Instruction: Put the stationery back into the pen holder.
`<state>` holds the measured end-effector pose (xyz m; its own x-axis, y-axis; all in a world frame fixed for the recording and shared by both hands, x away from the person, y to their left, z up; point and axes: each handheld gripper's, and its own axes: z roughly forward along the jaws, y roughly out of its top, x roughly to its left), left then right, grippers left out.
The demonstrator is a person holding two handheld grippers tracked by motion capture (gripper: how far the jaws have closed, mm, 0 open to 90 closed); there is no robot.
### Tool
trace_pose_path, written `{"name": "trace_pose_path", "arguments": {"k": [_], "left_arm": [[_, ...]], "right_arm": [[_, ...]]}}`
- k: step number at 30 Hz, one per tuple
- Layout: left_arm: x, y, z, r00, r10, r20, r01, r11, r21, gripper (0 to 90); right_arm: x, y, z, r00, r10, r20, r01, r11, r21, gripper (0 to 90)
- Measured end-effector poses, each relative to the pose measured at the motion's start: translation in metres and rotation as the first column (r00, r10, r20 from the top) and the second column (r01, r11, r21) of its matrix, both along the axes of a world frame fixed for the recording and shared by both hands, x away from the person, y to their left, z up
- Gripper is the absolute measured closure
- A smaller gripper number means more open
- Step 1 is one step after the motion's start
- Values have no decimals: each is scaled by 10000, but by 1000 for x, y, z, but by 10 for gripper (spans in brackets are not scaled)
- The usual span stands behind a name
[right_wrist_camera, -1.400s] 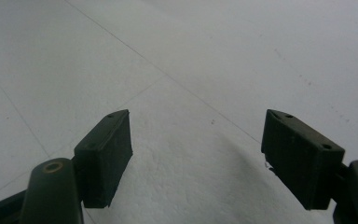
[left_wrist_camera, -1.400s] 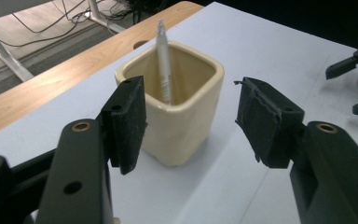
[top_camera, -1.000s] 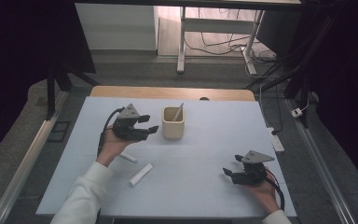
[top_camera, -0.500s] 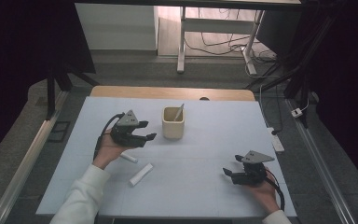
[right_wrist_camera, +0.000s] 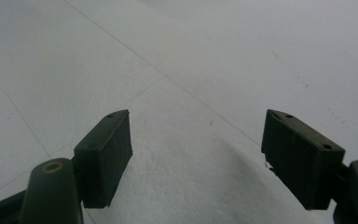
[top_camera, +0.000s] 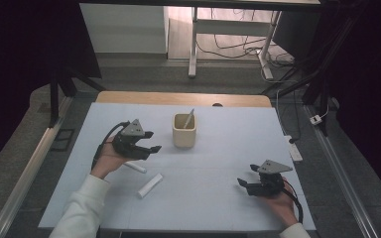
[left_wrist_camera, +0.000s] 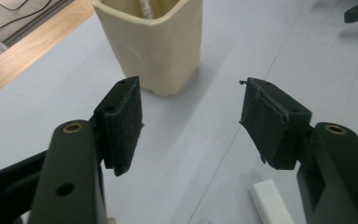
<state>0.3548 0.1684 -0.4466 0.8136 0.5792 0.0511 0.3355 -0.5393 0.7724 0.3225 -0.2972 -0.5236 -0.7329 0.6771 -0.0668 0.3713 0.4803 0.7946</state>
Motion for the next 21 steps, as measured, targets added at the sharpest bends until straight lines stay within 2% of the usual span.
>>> {"name": "trace_pose_path", "arguments": {"k": [2,6,11,15,18,21], "left_arm": [[0,2,-1,9999,-41,-160,42,9999,109,351],[0,4,-1,9995,-46,-317,64,9982,591,321],[0,6,-3,9980,-101,-625,171,9935,1124,276],[3,8,-7,9952,164,-964,-16,9884,1516,251],[4,9,-9,9921,217,-1232,-13,9866,1633,229],[5,11,-11,9911,238,-1312,5,9832,1824,208]], "right_arm": [[0,0,0,10000,-1,24,1,10000,5,236],[0,0,0,10000,19,38,-19,10000,2,237],[0,0,0,10000,29,36,-29,10000,9,237],[0,0,0,10000,51,49,-51,10000,-9,237],[0,0,1,10000,61,45,-61,10000,-20,237],[0,0,1,10000,64,49,-64,10000,-14,237]]}}
